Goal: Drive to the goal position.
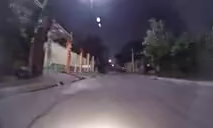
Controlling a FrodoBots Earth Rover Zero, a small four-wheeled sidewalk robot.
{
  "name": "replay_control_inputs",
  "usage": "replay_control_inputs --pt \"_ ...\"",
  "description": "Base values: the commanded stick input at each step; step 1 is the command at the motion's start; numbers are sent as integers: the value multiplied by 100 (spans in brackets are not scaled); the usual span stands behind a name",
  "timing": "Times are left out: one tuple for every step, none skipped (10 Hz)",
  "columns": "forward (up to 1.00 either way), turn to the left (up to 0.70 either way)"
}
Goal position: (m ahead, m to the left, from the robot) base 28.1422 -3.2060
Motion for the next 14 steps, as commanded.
replay_control_inputs --pt "100 0" --pt "100 0" --pt "100 0" --pt "100 0" --pt "100 0" --pt "100 0" --pt "100 0" --pt "100 0" --pt "100 0" --pt "100 0" --pt "100 0" --pt "100 0" --pt "100 0" --pt "100 0"
